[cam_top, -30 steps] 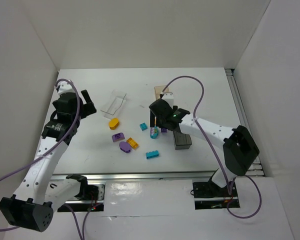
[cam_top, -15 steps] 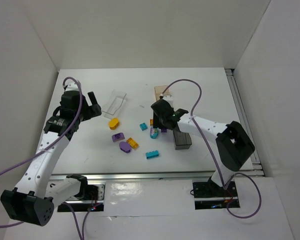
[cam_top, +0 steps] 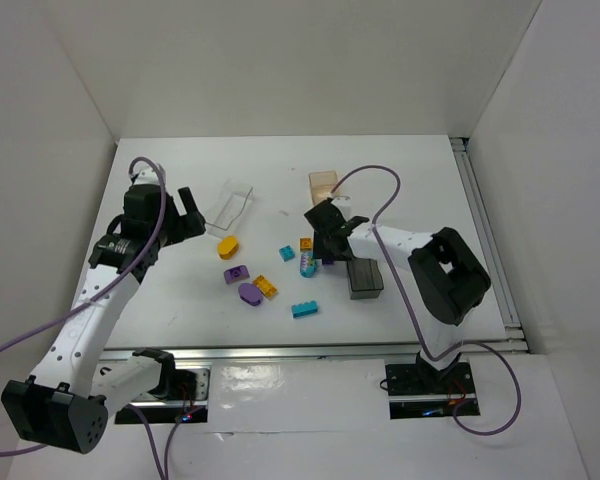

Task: Sort the legos into containers by color

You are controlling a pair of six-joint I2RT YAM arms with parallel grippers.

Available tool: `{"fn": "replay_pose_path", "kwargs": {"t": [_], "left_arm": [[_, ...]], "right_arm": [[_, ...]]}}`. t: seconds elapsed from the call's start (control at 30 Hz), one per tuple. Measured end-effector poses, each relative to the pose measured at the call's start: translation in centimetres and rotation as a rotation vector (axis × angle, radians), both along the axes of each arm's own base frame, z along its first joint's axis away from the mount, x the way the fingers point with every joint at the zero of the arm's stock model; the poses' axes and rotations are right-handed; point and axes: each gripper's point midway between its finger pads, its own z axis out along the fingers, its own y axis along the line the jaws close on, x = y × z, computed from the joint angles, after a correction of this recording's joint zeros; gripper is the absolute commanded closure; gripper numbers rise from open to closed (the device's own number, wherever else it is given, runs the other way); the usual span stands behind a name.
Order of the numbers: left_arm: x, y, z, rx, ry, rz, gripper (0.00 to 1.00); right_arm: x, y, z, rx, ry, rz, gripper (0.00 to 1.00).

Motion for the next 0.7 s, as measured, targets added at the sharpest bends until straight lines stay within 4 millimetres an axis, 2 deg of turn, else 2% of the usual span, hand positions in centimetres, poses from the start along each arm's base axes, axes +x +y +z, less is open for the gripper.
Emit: {"fn": "replay_pose_path", "kwargs": {"t": [0.13,0.17,0.27,0.3,0.43,0.5,0.57,0.7], "left_arm": [[-0.1,-0.2,-0.3,-0.004,0.008,-0.01,0.0],[-0.1,-0.3,-0.4,-0.006,0.009,-0.012,0.0],[-0.1,-0.3,-0.4,-0.006,0.01,-0.015,0.0],[-0.2,-0.3,-0.4,-0.005,0.01,-0.015,0.0],[-0.2,-0.2,-0.3,-0.004,0.006,-0.014,0.0],[-0.3,-0.2,-0.1,-0.004,0.0,-0.012,0.0],[-0.3,-0.2,0.1,-0.007,-0.007,-0.009,0.0],[-0.4,-0.2,0.1,-0.016,-0.008,0.001,0.0]], "right_arm": [[-0.1,-0.2,-1.8,-0.03,0.036,-0.003,0.41],[0.1,-0.1,-1.8,-0.03,0.034,-0.005,0.53],[0.5,0.2,-1.8,-0.025,0.024,-0.006,0.69],[0.6,0.2,-1.7,-0.025,0.022,-0.009,0.72],[0.7,0.5,-0.9,-0.043,0.001,-0.004,0.73],[0.5,0.8,0.4,-0.049,-0.027,0.007,0.73],[0.5,0.9,2.6,-0.041,-0.073,0.01,0.73],[0.9,0.2,8.8,0.036,-0.203,-0.016,0.72]]}}
